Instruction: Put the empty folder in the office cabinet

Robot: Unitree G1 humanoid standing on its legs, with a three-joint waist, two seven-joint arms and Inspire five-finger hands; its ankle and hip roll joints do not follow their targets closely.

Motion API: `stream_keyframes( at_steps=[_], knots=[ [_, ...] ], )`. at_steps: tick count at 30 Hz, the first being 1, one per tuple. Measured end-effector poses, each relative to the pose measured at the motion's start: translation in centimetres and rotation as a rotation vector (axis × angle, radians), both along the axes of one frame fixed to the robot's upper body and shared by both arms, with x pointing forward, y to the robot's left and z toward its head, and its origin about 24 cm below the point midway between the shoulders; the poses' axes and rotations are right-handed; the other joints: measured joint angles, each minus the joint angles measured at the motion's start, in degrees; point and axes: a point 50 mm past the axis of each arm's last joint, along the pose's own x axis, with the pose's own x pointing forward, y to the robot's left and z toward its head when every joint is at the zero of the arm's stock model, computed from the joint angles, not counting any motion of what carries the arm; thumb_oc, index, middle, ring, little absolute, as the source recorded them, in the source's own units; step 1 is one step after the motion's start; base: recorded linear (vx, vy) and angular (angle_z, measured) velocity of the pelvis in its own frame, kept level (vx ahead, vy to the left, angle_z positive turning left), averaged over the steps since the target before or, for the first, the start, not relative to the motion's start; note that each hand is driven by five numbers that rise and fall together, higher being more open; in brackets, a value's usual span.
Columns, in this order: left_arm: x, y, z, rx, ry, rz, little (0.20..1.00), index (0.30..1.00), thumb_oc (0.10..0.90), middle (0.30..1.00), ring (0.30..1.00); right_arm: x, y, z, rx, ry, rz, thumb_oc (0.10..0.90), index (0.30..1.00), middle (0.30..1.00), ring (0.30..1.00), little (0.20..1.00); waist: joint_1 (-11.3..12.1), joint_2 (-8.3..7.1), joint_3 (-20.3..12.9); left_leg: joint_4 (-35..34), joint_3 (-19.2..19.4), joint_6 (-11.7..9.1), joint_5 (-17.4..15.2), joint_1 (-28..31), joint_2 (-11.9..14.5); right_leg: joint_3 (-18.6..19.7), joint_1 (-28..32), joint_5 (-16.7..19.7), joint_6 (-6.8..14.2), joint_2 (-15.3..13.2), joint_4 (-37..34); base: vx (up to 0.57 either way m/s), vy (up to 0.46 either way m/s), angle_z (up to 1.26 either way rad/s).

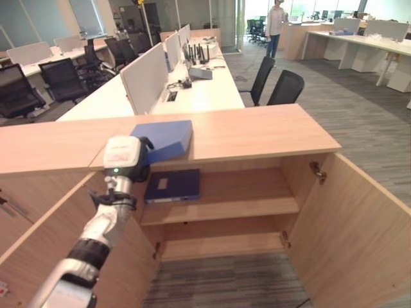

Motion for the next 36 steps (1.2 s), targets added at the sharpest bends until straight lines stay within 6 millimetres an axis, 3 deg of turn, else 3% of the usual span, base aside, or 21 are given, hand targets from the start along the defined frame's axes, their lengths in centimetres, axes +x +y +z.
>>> stream_keyframes(
  at_steps=[2, 3, 4, 7, 9, 10, 12, 14, 15, 19, 23, 24, 26, 29, 33, 34, 35, 36],
  knots=[
    [-2.5, -3.4, 0.0, -0.17, -0.022, -0.172, 0.3, 0.3, 0.4, 0.3, 0.3, -0.2, -0.1, 0.0, -0.004, 0.004, -0.017, 0.8, 0.9, 0.9, 0.9, 0.9, 1.0, -0.15, 0.1, 0.2, -0.4, 0.1, 0.1, 0.0, -0.1, -0.2, 0.1, -0.2, 0.2, -0.1, 0.0, 0.0, 0.027, 0.08],
    [-2.8, -3.7, 0.1, -0.188, -0.027, -0.194, 0.3, 0.3, 0.4, 0.3, 0.3, -0.1, -0.1, 0.0, -0.005, 0.002, -0.02, 0.8, 0.9, 0.9, 0.9, 0.9, 0.9, -0.17, 0.2, 0.2, -0.4, 0.1, 0.1, 0.0, -0.2, -0.2, 0.1, -0.2, 0.2, -0.2, 0.0, 0.0, 0.017, 0.16],
    [-4.1, -6.8, 0.5, -0.313, -0.023, -0.387, 0.3, 0.3, 0.4, 0.3, 0.3, -0.5, -0.2, 0.0, -0.009, 0.013, -0.025, 0.8, 0.9, 0.9, 0.9, 0.9, 2.1, -0.11, 0.2, 0.2, -0.9, 0.2, 0.0, 0.1, -0.3, -0.7, 0.1, -0.3, 0.3, -0.4, 0.0, -0.01, 0.018, 0.12],
    [-5.4, -9.1, 1.2, -0.534, 0.049, -0.582, 0.3, 0.3, 0.4, 0.3, 0.3, -0.1, -0.3, 0.0, -0.008, 0.0, -0.041, 0.8, 0.9, 0.9, 0.9, 0.9, 1.8, 0.19, 0.4, -0.1, -1.1, 0.1, -0.4, -0.5, -0.5, -1.0, 0.0, -0.3, 0.4, -0.6, 0.0, 0.0, 0.005, 0.05],
    [-6.7, -10.0, 0.5, -0.911, 0.167, -0.683, 0.3, 0.3, 0.4, 0.3, 0.3, -0.1, -0.5, 0.1, -0.008, -0.002, -0.048, 0.8, 0.9, 0.9, 0.9, 0.9, 1.6, 0.67, 0.7, -0.1, -1.1, 0.3, -0.5, -0.4, -0.5, -0.9, 0.2, -0.3, 0.5, -0.6, 0.0, -0.02, 0.002, -0.02],
    [-8.0, -11.1, -1.6, -1.273, 0.364, -0.764, 0.3, 0.3, 0.4, 0.3, 0.3, -0.6, -0.9, 0.1, -0.009, 0.021, -0.061, 0.8, 0.9, 0.9, 0.9, 0.9, 1.7, 1.59, 0.9, -0.1, -1.2, 0.4, -0.6, -0.4, -0.6, -0.9, 0.2, -0.3, 0.4, -0.6, 0.0, 0.0, 0.0, 0.0],
    [-9.6, -12.2, -4.2, -1.455, 0.6, -0.782, 0.3, 0.3, 0.4, 0.3, 0.3, -0.2, -1.1, 0.2, -0.004, 0.016, -0.059, 0.8, 0.9, 0.9, 0.9, 0.9, 1.6, 1.91, 1.2, -0.1, -1.4, 0.3, -0.5, -0.6, -0.6, -1.0, -0.3, -0.3, 0.4, -0.6, 0.0, 0.0, 0.0, 0.0],
    [-11.0, -12.2, -6.2, -1.52, 0.754, -0.731, 0.3, 0.3, 0.4, 0.3, 0.3, 0.0, -1.1, 0.2, 0.005, 0.009, -0.068, 0.8, 0.9, 0.9, 0.9, 0.9, 1.6, 1.83, 1.6, 0.0, -1.4, 0.2, -0.4, -0.5, -0.4, -1.1, -0.3, -0.3, 0.4, -0.5, 0.0, 0.0, 0.0, 0.0],
    [-12.0, -11.8, -8.0, -1.539, 0.836, -0.647, 0.3, 0.3, 0.4, 0.3, 0.3, -0.2, -1.1, 0.2, 0.011, 0.015, -0.07, 0.8, 0.9, 0.9, 0.9, 0.9, 1.7, 1.6, 1.7, 0.0, -1.6, 0.1, -0.4, -0.4, -0.3, -1.2, -0.3, -0.5, 0.1, -0.3, 0.0, -0.01, -0.006, 0.04],
    [-13.5, -9.0, -11.1, -1.556, 0.887, -0.397, 0.3, 0.3, 0.4, 0.3, 0.3, -0.3, -1.2, 0.2, 0.015, 0.018, -0.07, 0.8, 0.9, 0.9, 0.9, 0.9, 2.1, 1.52, 2.9, 0.0, -2.2, 0.2, -0.5, -0.7, 0.0, -1.8, -0.1, -0.7, -0.2, -0.1, 0.0, -0.01, -0.005, 0.07],
    [-14.8, -6.8, -12.6, -1.573, 0.851, -0.232, 0.3, 0.3, 0.4, 0.3, 0.3, -0.2, -1.1, 0.2, 0.016, 0.012, -0.067, 0.8, 0.9, 0.9, 0.9, 0.9, 2.4, 1.29, 3.6, 0.0, -3.0, -0.3, -0.1, -1.0, 0.0, -2.5, -0.2, -0.7, -0.2, -0.2, 0.0, -0.01, -0.004, 0.12],
    [-14.9, -6.4, -12.9, -1.541, 0.855, -0.207, 0.3, 0.3, 0.4, 0.3, 0.3, -0.5, -1.2, 0.2, 0.011, 0.021, -0.06, 0.8, 0.9, 0.9, 0.9, 0.9, 3.7, 1.12, 3.7, 0.1, -3.1, -0.3, -0.1, -1.1, 0.0, -2.6, -0.3, -0.8, -0.2, -0.2, 0.0, -0.01, -0.006, 0.08],
    [-15.4, -5.8, -13.1, -1.486, 0.849, -0.179, 0.3, 0.3, 0.4, 0.3, 0.3, 0.0, -1.1, 0.2, 0.004, 0.003, -0.016, 0.8, 0.9, 0.9, 0.9, 0.9, 3.8, 0.9, 3.8, 0.0, -3.2, 0.1, 0.1, -1.2, 0.0, -2.8, -0.2, -0.9, -0.2, -0.2, 0.0, 0.0, -0.008, 0.04],
    [-15.3, -5.0, -13.1, -1.315, 0.865, -0.17, 0.3, 0.3, 0.4, 0.3, 0.3, 0.4, -0.7, 0.2, 0.013, -0.018, 0.011, 0.8, 0.9, 0.9, 0.9, 0.9, 3.7, 0.96, 3.9, 0.0, -3.2, 0.1, 0.1, -1.2, 0.0, -2.8, -0.2, -0.9, -0.2, -0.2, 0.0, 0.0, 0.0, 0.0],
    [-14.4, -2.8, -12.4, -0.876, 0.898, -0.18, 0.3, 0.3, 0.4, 0.3, 0.3, 2.1, -0.1, 0.4, -0.009, -0.036, 0.129, 0.8, 0.9, 0.9, 0.9, 0.9, 3.7, 0.51, 4.3, 0.0, -3.1, 0.1, 0.1, -1.3, 0.0, -2.8, -0.1, -1.0, -0.2, -0.2, 0.0, 0.0, -0.001, -0.01],
    [-14.4, -2.8, -12.4, -0.876, 0.898, -0.18, 0.3, 0.3, 0.4, 0.3, 0.3, 2.1, -0.1, 0.4, -0.009, -0.036, 0.129, 0.8, 0.9, 0.9, 0.9, 0.9, 3.7, 0.51, 4.3, 0.0, -3.1, 0.1, 0.1, -1.3, 0.0, -2.8, -0.1, -1.0, -0.2, -0.2, 0.0, 0.0, 0.0, 0.0],
    [-14.7, -1.6, -12.2, -0.792, 0.888, -0.143, 0.3, 0.3, 0.4, 0.3, 0.3, 4.6, 0.2, 1.3, -0.073, -0.101, 0.382, 0.8, 0.9, 0.9, 0.9, 0.9, 3.6, 0.65, 4.4, 0.0, -3.1, 0.1, 0.0, -1.2, 0.0, -2.8, -0.3, -1.0, -0.2, -0.2, 0.0, 0.0, 0.0, 0.0],
    [-14.9, -1.3, -12.2, -0.8, 0.883, -0.129, 0.3, 0.3, 0.4, 0.3, 0.3, 5.2, 0.4, 1.7, -0.09, -0.144, 0.444, 0.8, 0.9, 0.9, 0.9, 0.9, 3.5, 0.71, 4.5, 0.0, -3.1, 0.1, 0.0, -1.2, 0.0, -2.7, -0.3, -1.0, -0.2, -0.2, 0.0, 0.0, 0.0, 0.0]
  ],
)
